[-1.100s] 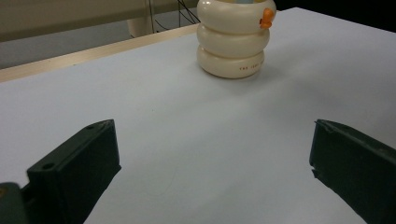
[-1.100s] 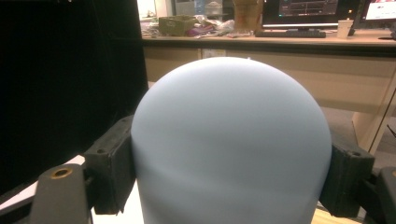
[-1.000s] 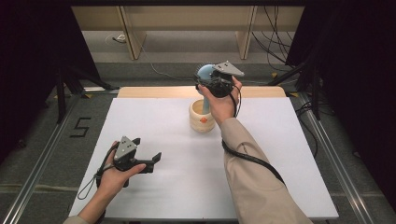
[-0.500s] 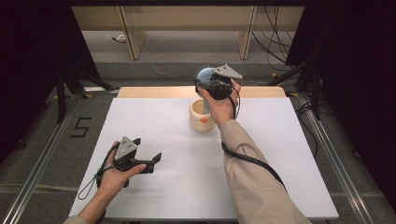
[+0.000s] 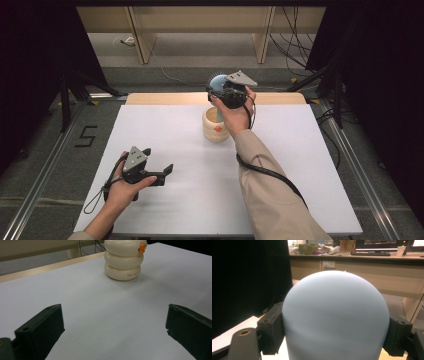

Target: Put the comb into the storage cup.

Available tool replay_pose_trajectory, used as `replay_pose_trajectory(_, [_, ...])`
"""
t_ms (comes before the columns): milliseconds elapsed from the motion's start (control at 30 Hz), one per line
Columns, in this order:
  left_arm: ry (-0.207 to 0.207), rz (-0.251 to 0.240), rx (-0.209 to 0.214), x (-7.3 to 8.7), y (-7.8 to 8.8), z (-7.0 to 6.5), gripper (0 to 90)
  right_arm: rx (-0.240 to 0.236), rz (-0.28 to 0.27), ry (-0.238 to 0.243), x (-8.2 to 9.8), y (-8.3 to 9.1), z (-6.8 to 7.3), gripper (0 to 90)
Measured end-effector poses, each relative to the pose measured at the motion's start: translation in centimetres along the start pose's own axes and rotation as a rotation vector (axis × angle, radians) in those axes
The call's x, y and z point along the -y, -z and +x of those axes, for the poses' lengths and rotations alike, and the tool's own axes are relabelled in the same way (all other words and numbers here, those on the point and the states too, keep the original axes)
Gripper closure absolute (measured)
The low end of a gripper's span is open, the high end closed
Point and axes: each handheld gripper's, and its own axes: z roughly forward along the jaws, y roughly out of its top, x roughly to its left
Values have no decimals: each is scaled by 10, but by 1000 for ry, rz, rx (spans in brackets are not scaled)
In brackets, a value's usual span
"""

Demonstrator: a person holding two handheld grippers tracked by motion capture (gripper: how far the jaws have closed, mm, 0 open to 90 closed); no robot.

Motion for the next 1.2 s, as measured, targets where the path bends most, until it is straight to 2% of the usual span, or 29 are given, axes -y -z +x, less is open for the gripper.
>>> replay_pose_trajectory(967, [1, 2, 3, 1, -1, -1, 14, 1, 11, -12, 22, -3, 0, 212])
replay_pose_trajectory(1200, [1, 3, 3, 1, -1, -1, 14, -4, -1, -8, 27, 3, 2, 211])
